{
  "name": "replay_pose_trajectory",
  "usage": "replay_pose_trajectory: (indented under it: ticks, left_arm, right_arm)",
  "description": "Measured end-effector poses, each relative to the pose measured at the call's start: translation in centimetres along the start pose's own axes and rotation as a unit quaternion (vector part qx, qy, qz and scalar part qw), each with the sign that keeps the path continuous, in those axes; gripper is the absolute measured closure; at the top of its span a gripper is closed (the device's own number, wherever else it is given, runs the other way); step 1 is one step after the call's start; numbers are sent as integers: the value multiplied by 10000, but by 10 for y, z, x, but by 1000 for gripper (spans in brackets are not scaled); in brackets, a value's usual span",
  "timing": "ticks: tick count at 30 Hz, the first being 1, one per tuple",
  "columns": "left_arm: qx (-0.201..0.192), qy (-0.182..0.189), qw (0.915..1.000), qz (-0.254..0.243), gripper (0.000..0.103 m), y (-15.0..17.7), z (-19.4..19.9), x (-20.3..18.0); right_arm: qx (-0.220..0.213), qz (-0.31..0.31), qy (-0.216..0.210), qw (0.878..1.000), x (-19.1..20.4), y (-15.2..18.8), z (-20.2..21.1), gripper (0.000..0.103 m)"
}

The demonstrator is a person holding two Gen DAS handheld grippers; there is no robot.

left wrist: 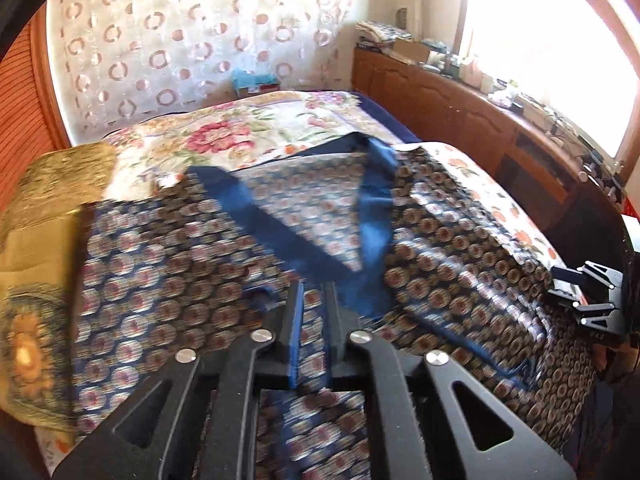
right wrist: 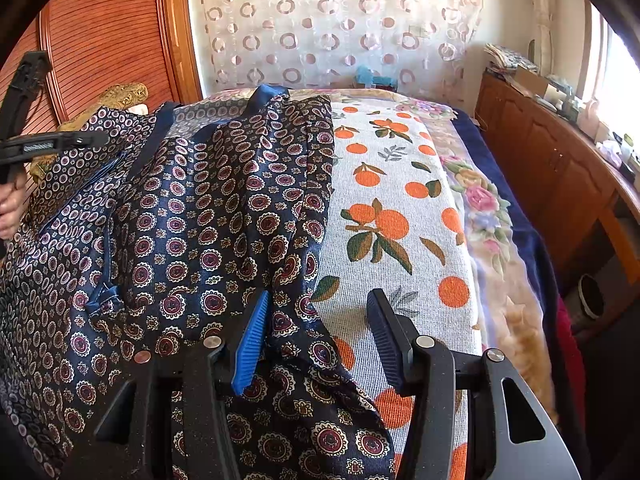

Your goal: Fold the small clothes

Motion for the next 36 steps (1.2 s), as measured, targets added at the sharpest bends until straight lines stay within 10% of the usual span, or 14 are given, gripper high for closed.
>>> replay_pose_trajectory:
  ticks: [7, 25, 36]
  left_arm:
    - [-74, -254, 9996, 119, 26, 17, 17, 47]
    - [-117, -571, 9974, 421, 26, 20, 27, 115]
    - [76, -456, 9982, 383, 55, 0, 8, 120]
  right_arm:
    - [10, 11, 21, 10000, 0, 1, 0, 50]
    - [122, 115, 1, 9999, 2, 1, 0, 43]
    - [-68, 356, -109, 9993, 7, -66, 28, 43]
Point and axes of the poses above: each gripper's, at about its wrist camera, not at the fingertips, and z roughly against the way its jaws point, x to its left, y to its underside, the point moved 10 cm from there along -z, roughly the way its jaws point, and after that the axes turned 15 degrees about x, right-handed, at the moved point
